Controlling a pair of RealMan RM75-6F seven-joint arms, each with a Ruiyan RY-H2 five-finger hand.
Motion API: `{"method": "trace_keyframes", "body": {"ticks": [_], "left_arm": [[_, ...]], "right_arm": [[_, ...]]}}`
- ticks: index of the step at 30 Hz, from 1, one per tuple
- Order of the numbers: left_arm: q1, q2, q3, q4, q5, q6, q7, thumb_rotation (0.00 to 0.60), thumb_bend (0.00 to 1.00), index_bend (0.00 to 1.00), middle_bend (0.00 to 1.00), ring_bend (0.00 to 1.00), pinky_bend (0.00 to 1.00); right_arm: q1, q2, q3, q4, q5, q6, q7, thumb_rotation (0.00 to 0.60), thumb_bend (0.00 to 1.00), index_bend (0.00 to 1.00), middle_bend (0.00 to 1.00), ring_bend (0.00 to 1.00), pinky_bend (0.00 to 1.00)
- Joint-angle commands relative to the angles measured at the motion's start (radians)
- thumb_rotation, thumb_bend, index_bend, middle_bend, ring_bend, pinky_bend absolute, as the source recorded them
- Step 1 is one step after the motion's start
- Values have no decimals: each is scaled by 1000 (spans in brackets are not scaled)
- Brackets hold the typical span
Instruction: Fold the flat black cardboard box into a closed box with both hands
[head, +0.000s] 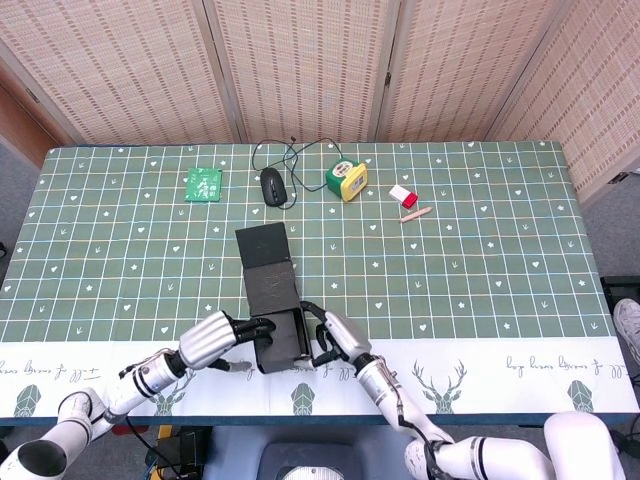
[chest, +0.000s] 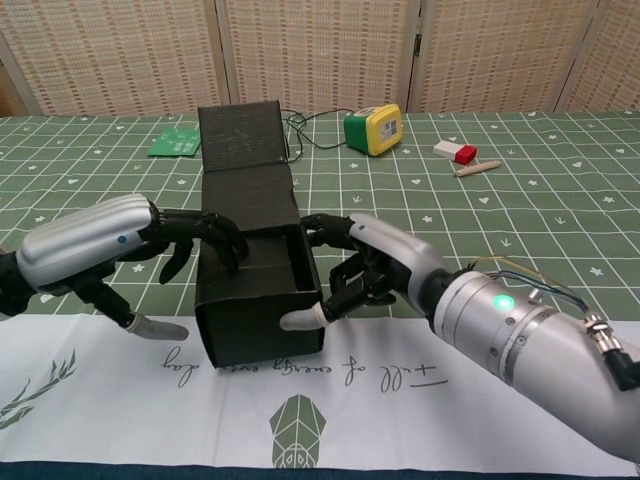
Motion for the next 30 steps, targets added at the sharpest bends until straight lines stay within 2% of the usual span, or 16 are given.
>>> {"method": "trace_keyframes", "body": {"ticks": [1,7,12,17,30], "left_arm": [[2,-5,12,7,1,-1,3,600,91,343,287,651,963],[-4,-7,32,10,6,6,22,600,91,374,331,657,963],[-9,-7,45,0,7,6,33,600,91,461,408,662,960],[-16,-8,59,-9,12,4,52,600,91,499,453,663,960],[-24,-15,78,-13,16,15,78,600,91,612,597,675,959]], "right_arm": [[-8,-7,-14,14,-23,10,6,600,289,358,390,779,1000],[-19,-5,-40,26,-77,26,16,600,288,358,382,779,1000],[-29,-1,-56,31,-107,39,20,600,289,358,380,777,1000],[-39,4,-73,36,-134,50,19,600,289,358,378,776,1000],[-56,1,-85,41,-161,62,33,600,289,358,357,775,1000]]}}
